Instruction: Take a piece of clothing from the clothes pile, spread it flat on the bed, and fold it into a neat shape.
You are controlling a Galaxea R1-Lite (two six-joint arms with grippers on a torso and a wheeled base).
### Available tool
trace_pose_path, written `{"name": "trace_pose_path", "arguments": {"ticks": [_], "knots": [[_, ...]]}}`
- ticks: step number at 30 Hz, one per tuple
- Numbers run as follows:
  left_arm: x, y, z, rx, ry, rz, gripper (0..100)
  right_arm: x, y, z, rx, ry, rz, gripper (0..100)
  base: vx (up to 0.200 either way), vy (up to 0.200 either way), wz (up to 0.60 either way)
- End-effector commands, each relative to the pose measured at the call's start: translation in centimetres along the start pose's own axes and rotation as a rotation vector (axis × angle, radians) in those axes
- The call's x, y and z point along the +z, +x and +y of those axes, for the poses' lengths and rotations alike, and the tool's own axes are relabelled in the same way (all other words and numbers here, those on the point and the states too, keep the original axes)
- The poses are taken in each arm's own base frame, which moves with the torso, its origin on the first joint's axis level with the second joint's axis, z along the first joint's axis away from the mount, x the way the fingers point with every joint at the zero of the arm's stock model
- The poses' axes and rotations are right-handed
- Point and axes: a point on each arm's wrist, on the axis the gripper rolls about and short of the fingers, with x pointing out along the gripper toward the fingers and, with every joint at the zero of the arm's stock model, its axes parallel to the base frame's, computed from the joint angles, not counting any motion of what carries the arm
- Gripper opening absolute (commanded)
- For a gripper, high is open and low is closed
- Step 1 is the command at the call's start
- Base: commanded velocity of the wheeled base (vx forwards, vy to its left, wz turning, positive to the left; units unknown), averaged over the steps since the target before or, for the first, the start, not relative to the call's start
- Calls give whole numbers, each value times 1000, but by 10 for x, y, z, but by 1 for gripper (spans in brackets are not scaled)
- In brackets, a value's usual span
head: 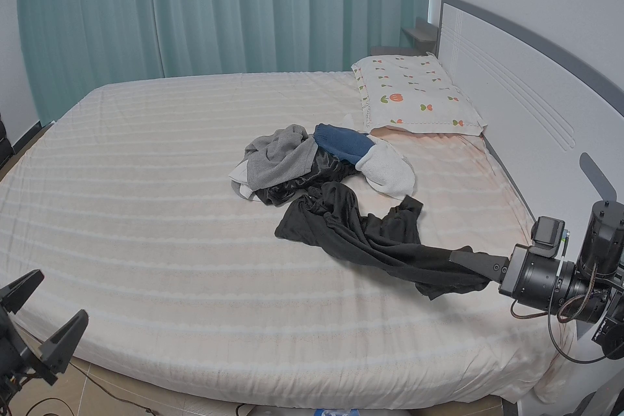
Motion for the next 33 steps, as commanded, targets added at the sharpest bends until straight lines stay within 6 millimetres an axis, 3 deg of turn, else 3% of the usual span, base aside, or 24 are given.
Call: {"name": "trace_pose_path", "arguments": {"ticks": [1, 9, 12, 16, 23, 26, 33], "knots": [[-3, 122, -6, -260, -3, 313, 100, -16, -2, 0, 30, 9, 69, 0, 0, 0, 0], [-12, 185, -67, -306, -137, 403, 100, -21, 0, 10, 74, 17, 94, 0, 0, 0, 0], [-22, 197, -82, -318, -119, 452, 100, -19, 4, 12, 77, 14, 91, 0, 0, 0, 0], [-40, 232, -110, -301, -82, 482, 100, -12, 18, 21, 92, 3, 83, 0, 0, 0, 0], [-55, 268, -135, -276, -67, 465, 100, 2, 40, 48, 79, -18, 4, 0, 0, 0, 0], [-56, 290, -144, -267, -100, 440, 100, 8, 40, 55, 96, -23, -14, 0, 0, 0, 0], [-66, 321, -156, -250, -166, 433, 100, 13, 36, 69, 149, -47, -47, 0, 0, 0, 0]]}}
